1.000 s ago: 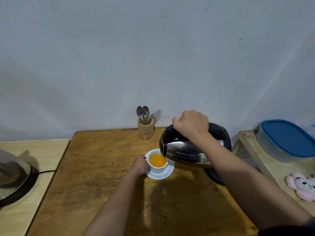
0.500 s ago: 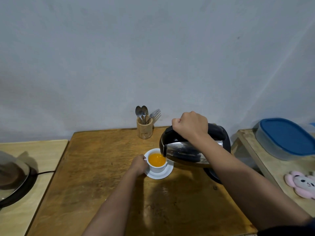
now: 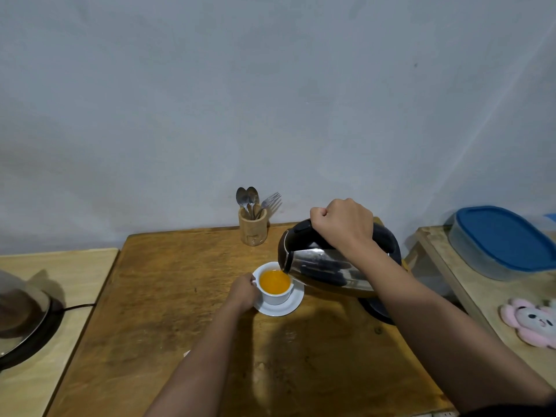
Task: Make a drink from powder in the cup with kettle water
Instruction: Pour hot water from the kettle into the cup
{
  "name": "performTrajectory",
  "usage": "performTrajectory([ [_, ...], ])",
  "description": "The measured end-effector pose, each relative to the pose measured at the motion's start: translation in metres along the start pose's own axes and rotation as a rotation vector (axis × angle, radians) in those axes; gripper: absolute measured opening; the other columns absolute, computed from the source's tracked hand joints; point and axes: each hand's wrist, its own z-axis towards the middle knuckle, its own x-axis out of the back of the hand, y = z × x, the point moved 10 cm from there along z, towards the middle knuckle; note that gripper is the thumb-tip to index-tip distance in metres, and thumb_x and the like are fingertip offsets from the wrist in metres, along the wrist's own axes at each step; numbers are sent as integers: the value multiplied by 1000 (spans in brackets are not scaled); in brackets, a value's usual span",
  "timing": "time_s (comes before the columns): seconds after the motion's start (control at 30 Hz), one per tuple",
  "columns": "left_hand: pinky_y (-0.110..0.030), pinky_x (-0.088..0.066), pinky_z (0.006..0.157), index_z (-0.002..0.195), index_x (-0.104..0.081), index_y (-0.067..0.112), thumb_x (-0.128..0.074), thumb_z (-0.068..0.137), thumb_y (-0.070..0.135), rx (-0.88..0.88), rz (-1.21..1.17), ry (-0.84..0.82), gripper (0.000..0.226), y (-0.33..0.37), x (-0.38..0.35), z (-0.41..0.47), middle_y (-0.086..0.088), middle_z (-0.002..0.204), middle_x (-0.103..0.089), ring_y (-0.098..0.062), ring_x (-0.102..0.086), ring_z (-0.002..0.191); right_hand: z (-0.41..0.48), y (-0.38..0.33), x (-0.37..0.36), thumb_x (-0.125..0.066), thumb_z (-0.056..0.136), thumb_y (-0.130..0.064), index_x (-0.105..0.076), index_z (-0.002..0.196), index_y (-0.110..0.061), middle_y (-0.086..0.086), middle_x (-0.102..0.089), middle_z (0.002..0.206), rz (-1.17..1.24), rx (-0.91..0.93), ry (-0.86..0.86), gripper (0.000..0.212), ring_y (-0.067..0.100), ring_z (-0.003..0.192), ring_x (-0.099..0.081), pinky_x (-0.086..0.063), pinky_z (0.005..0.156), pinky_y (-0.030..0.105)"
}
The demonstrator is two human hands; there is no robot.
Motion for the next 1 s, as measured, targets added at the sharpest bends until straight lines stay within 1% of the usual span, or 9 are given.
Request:
performTrajectory([
  [0.23, -32, -39, 76, 115, -55, 2, -43, 92, 8, -9, -29, 48, 27, 2, -2, -3, -20, 118, -60, -22, -49, 91, -8, 57, 7, -44, 82, -28, -33, 42, -12, -1, -28, 41, 199, -204, 67, 44, 18, 41, -27, -23, 45, 26],
  [0.33, -32, -39, 74, 112, -55, 1, -45, 91, 8, -1, -19, 65, 25, 1, -2, -1, -22, 117, -60, -23, -49, 89, -13, 91, 14, -43, 83, -27, -31, 45, -12, 0, -28, 44, 317, -351, 85, 43, 20, 44, -28, -21, 47, 28],
  [0.43, -33, -37, 70, 106, -57, -2, -46, 89, 7, -17, -11, 98, 22, 2, -2, -2, -24, 113, -62, -25, -50, 85, -19, 130, 18, -41, 85, -31, -46, 55, -5, 5, -41, 52, 416, -524, 101, 40, 25, 53, -39, -28, 52, 33],
  [0.53, -33, -38, 69, 104, -59, -1, -47, 89, 8, -17, -9, 139, 21, -1, -1, -1, -24, 110, -63, -30, -54, 87, -28, 166, 19, -37, 80, -39, -55, 67, -1, 16, -58, 70, 521, -680, 139, 44, 33, 67, -52, -35, 60, 33],
  [0.63, -39, -46, 78, 112, -58, 0, -47, 87, 6, 27, 0, 191, 28, -4, -2, -1, -24, 116, -61, -37, -57, 101, -40, 197, 17, -36, 69, -43, -53, 62, -5, 20, -62, 73, 677, -783, 193, 42, 31, 65, -52, -37, 61, 37],
  [0.73, -44, -47, 88, 121, -55, 1, -49, 84, 3, 69, -6, 254, 38, -6, -4, -2, -23, 123, -57, -39, -54, 110, -51, 225, 14, -35, 62, -43, -57, 63, -8, 19, -61, 69, 769, -847, 253, 42, 29, 60, -50, -38, 59, 39],
  [0.83, -46, -46, 91, 124, -53, 0, -48, 84, 2, 72, -32, 298, 40, -8, -4, -5, -25, 126, -54, -39, -52, 113, -65, 244, 20, -38, 76, -33, -51, 56, -9, 10, -56, 57, 835, -881, 349, 34, 26, 51, -47, -36, 53, 34],
  [0.9, -46, -44, 93, 125, -52, -1, -47, 85, 2, 58, -56, 316, 40, -7, -5, -6, -25, 128, -53, -40, -50, 115, -71, 260, 21, -38, 81, -29, -51, 56, -14, 9, -58, 58, 877, -892, 412, 32, 23, 49, -47, -36, 52, 33],
  [1.0, -47, -43, 94, 129, -49, 0, -46, 88, 3, 56, -95, 340, 41, -8, -8, -8, -24, 132, -51, -40, -49, 118, -84, 283, 17, -39, 82, -30, -49, 54, -16, 7, -56, 60, 931, -973, 485, 32, 22, 51, -46, -34, 53, 33],
])
